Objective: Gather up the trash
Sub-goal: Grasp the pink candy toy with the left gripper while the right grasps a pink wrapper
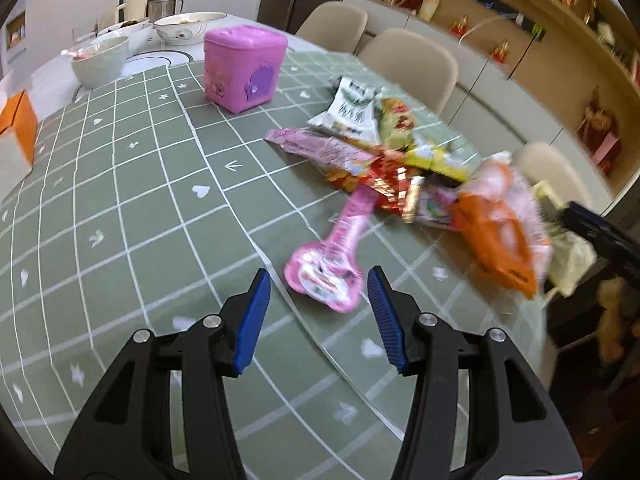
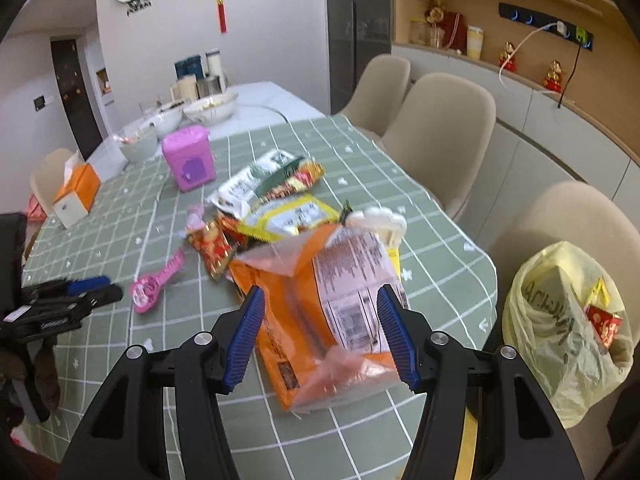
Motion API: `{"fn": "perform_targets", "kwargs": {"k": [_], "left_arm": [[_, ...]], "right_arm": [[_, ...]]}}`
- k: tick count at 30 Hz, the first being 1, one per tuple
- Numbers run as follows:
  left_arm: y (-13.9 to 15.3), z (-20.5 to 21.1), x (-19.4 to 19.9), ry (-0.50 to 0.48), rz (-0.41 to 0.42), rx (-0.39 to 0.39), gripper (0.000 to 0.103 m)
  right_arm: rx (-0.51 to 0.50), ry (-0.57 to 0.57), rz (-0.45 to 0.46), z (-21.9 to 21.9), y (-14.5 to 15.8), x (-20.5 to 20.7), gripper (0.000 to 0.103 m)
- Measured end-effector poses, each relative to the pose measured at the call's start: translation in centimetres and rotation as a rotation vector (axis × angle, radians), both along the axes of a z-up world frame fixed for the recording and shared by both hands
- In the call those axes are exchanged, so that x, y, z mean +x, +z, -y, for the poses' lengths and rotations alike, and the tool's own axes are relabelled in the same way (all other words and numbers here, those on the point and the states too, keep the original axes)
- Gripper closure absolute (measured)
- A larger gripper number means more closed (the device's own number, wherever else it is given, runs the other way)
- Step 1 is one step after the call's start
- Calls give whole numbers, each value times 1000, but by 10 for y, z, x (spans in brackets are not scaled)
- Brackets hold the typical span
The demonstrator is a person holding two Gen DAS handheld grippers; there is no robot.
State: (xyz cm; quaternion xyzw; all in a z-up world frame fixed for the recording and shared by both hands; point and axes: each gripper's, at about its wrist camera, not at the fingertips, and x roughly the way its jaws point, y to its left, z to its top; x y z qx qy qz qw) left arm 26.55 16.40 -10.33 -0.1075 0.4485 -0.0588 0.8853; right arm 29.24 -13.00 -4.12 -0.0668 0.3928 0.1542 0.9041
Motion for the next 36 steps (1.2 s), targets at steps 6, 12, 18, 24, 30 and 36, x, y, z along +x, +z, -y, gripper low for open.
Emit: {"fn": "perform_targets", "kwargs": {"k": [6, 12, 18, 24, 30, 36], "left_arm": [[-21, 11, 27, -13, -58, 2, 55], [-16, 15, 33, -17, -63, -20, 87], [4, -21, 21, 94, -49, -59, 96], [3, -70, 6, 254, -95, -85, 96], [3, -82, -2, 298, -87, -75, 96], [5, -81, -7, 301, -76, -75, 96]], "right_arm": [[-39, 6, 17, -2, -1, 1, 48], [-52, 85, -11, -27, -8, 24, 48], [-42, 242, -63, -79, -20, 57, 52], [-50, 406, -109, -155, -32, 95, 53], [-104, 486, -179, -218, -63, 128, 59], [-154, 472, -266, -230, -89, 146, 72]]}}
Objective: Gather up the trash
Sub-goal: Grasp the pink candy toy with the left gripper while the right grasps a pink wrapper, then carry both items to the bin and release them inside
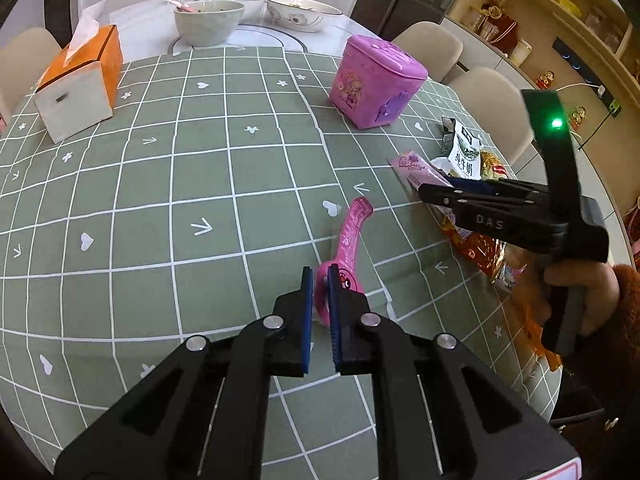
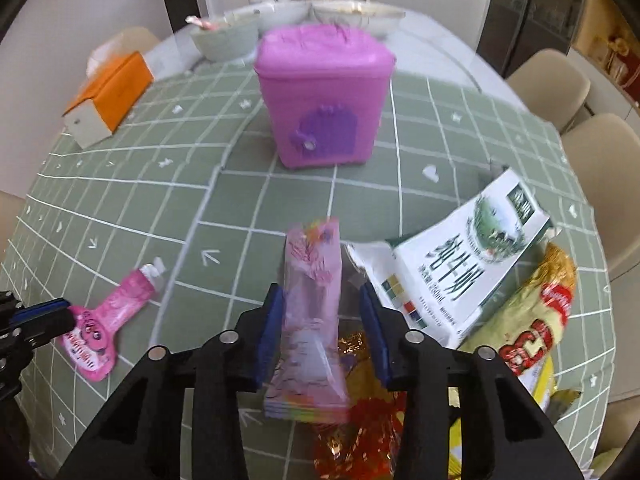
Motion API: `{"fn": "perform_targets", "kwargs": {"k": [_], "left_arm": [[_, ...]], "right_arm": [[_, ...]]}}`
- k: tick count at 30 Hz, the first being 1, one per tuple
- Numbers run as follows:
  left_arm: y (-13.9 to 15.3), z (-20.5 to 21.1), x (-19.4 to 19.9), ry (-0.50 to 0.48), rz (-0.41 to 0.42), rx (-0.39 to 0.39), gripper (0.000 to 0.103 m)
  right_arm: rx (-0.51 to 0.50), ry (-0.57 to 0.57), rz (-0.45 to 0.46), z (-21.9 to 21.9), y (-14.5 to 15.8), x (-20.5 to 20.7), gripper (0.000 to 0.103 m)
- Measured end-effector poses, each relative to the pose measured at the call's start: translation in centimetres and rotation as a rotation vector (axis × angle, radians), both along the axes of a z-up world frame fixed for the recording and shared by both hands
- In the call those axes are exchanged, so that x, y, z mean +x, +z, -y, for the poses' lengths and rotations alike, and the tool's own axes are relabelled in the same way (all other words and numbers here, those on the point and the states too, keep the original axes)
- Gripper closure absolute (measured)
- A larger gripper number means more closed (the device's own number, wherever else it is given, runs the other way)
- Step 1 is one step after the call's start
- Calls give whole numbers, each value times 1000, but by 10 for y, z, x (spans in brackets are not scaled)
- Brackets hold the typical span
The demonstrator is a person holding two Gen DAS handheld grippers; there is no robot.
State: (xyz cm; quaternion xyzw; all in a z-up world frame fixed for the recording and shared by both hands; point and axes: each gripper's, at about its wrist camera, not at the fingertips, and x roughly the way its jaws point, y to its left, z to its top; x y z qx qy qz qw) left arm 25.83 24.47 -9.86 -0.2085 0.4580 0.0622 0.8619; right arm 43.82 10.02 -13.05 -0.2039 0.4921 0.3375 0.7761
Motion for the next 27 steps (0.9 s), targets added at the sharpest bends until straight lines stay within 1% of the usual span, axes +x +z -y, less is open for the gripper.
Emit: {"fn": "perform_targets", "kwargs": {"k": [1, 2, 3, 4, 10, 14, 18, 23, 25, 27], "left_arm": [[0, 0, -1, -1, 0, -3, 96], [-1, 0, 0, -2, 0, -6, 96], [-1, 0, 1, -3, 0, -10, 96], [-1, 1, 1, -6, -1, -13, 96], [2, 7, 4, -23, 9, -16, 96], [2, 10, 6, -42, 15, -23, 96], [7, 15, 9, -70, 33, -39, 100], [30, 31, 11, -129, 90, -25, 102], [42, 39, 13, -160, 120, -4, 102], [48, 44, 12, -184, 135, 9, 102]], "right_arm": [[7, 1, -14, 2, -1, -1, 79], [17, 3, -18, 5, 1, -2, 80], [25, 5, -16, 7, 2, -4, 85], [33, 6, -11, 10, 5, -6, 88], [90, -18, 31, 30, 35, -17, 89], [157, -67, 60, 51, 64, -25, 89], [187, -113, 105, 70, 87, -40, 89], [196, -188, 169, 110, 108, -61, 89], [201, -222, 177, 126, 112, -68, 89], [210, -257, 184, 146, 117, -78, 89]]}}
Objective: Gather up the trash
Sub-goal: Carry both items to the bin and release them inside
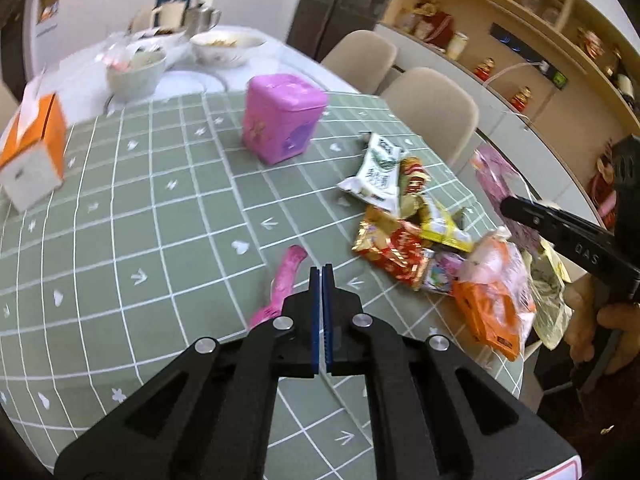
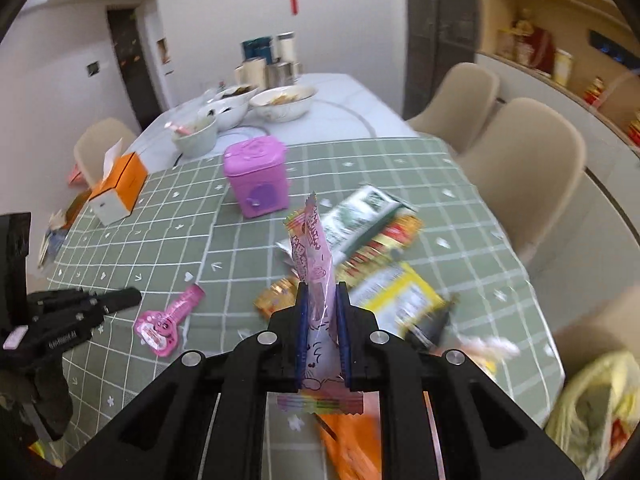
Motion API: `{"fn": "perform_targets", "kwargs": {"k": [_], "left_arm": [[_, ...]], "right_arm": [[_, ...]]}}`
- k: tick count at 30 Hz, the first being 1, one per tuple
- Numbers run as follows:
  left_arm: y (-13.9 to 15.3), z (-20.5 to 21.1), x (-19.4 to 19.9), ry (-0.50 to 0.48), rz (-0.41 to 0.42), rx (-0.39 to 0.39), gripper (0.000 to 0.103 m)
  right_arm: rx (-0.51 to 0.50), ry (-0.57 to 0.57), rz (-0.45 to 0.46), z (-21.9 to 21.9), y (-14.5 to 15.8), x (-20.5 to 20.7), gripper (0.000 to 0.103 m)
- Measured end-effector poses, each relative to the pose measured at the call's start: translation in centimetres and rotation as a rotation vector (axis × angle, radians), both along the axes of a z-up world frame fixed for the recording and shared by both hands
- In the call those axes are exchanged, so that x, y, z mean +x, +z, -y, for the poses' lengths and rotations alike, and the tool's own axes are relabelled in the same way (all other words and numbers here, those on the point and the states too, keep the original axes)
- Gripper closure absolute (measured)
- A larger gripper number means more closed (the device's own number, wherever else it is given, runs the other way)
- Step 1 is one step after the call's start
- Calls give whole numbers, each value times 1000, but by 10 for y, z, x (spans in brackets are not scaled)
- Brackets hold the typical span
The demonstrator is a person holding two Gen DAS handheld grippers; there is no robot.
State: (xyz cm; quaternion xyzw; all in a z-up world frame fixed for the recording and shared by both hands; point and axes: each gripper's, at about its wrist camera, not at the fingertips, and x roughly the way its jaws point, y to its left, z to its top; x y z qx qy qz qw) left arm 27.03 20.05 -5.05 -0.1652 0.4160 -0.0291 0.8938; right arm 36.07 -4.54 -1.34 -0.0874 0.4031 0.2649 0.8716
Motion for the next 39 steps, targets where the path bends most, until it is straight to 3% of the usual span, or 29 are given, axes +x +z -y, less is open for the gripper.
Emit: {"fn": "perform_targets", "kwargs": {"k": [1, 3, 4, 5, 9, 12, 17, 19, 20, 23, 32, 39], "left_arm": [[0, 0, -2, -3, 4, -7, 100], [-7, -7, -7, 4, 3, -39, 77], [-14, -13, -13, 29, 2, -52, 60], [-20, -18, -17, 52, -2, -54, 58], [-48, -26, -26, 89, -56, 15, 58], [-69, -22, -22, 61, -112, 33, 58], [-75, -4, -11, 20, -105, 44, 57], [-76, 3, -8, 1, -110, 39, 75], [-74, 6, -6, -9, -109, 44, 79], [-61, 21, -6, -50, -81, 56, 88], [28, 73, -1, -153, 104, 6, 88], [75, 154, 32, -289, 178, -46, 88]], "right_arm": [[5, -15, 1, 10, 2, -5, 89], [3, -42, 5, 27, 3, -15, 89], [2, -54, 5, 33, 3, -19, 89], [4, -71, 3, 38, 3, -22, 89], [20, -133, -11, 58, -1, -37, 89], [13, -152, -18, 61, -5, -47, 89], [-10, -177, -9, 64, -6, -61, 89], [-9, -195, -6, 70, -5, -65, 89], [-8, -204, -6, 74, -4, -67, 89], [-1, -223, -2, 83, -2, -72, 89], [51, -276, 33, 129, 12, -77, 89], [66, -349, 109, 196, 32, -77, 89]]}}
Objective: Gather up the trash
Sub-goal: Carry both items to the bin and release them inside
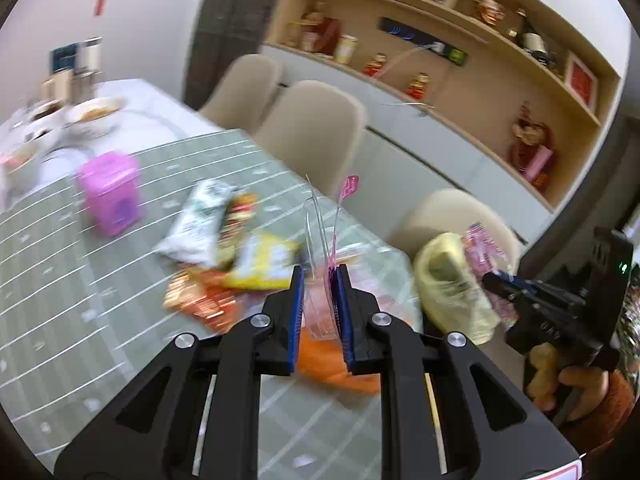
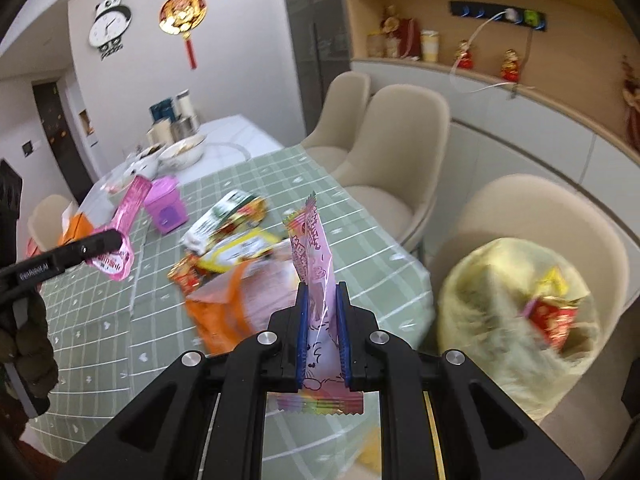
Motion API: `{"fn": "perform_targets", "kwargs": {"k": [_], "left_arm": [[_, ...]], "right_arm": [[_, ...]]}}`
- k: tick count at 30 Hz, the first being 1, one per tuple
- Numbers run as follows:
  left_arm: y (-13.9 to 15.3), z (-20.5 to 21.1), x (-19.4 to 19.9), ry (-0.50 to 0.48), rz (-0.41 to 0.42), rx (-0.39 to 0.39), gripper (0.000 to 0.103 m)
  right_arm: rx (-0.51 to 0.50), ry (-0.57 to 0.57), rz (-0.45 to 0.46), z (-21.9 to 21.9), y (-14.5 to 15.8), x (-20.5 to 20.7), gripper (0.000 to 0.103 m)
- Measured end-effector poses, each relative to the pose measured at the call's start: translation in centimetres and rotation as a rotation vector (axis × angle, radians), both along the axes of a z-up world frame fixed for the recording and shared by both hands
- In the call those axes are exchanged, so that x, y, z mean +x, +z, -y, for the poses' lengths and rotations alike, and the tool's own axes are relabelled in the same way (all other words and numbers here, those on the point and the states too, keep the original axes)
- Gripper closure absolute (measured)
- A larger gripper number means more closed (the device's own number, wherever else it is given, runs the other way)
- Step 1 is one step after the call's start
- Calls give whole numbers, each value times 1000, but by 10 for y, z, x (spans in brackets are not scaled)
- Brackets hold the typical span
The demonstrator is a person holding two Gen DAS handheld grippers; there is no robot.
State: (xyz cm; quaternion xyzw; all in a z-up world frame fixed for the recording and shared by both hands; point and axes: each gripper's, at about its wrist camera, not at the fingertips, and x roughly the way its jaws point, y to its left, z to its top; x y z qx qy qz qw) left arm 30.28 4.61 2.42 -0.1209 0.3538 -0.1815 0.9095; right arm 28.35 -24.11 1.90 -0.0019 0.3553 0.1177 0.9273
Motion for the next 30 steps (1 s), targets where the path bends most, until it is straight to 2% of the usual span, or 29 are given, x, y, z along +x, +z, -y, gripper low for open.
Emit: {"fn": "perform_targets", "kwargs": {"k": [4, 9, 14, 19, 25, 27, 29, 30], "left_arm": [[12, 70, 29, -108, 6, -33, 88], [11, 165, 63, -249, -25, -52, 88], [-6, 267, 91, -375, -80, -24, 88], [-39, 346, 114, -434, -165, 3, 88], [-76, 400, 124, -447, -229, 95, 87], [-82, 403, 127, -438, -249, 101, 81], [-84, 401, 127, -420, -265, 84, 67], [-83, 399, 126, -410, -264, 83, 64]], "right_arm": [[5, -82, 33, 58, 8, 2, 89], [13, -197, 50, 139, 9, 5, 89], [18, -277, 42, 206, -1, 9, 89], [34, -322, 32, 260, -18, 13, 89], [67, -359, 4, 303, -34, 19, 89], [76, -356, -4, 308, -39, 22, 89], [89, -343, -11, 310, -44, 26, 89], [94, -336, -13, 310, -46, 26, 89]]}}
